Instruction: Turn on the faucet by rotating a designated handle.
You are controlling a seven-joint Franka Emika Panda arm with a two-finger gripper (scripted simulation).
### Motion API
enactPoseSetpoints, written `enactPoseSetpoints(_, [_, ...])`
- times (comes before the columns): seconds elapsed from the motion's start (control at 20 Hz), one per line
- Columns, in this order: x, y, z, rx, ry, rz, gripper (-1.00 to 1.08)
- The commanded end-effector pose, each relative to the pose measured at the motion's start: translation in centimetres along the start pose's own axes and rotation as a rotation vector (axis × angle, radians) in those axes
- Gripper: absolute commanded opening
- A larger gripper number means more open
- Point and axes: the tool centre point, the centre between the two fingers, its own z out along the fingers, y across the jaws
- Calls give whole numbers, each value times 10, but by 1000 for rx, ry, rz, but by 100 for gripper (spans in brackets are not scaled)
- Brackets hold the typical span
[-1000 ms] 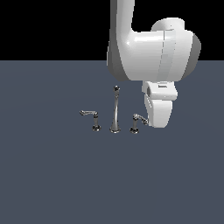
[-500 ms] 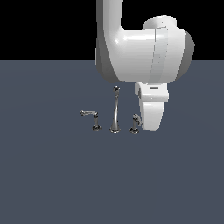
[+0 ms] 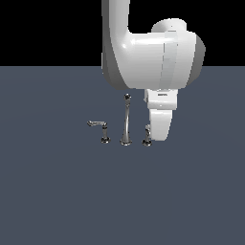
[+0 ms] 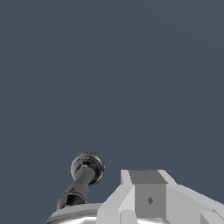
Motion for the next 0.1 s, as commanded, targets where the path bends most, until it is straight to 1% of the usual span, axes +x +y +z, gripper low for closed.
enactPoseSetpoints(0.0, [-64,-3,-1,7,-17,-94,-100])
enactPoseSetpoints(0.05, [-64,-3,-1,7,-17,-94,-100])
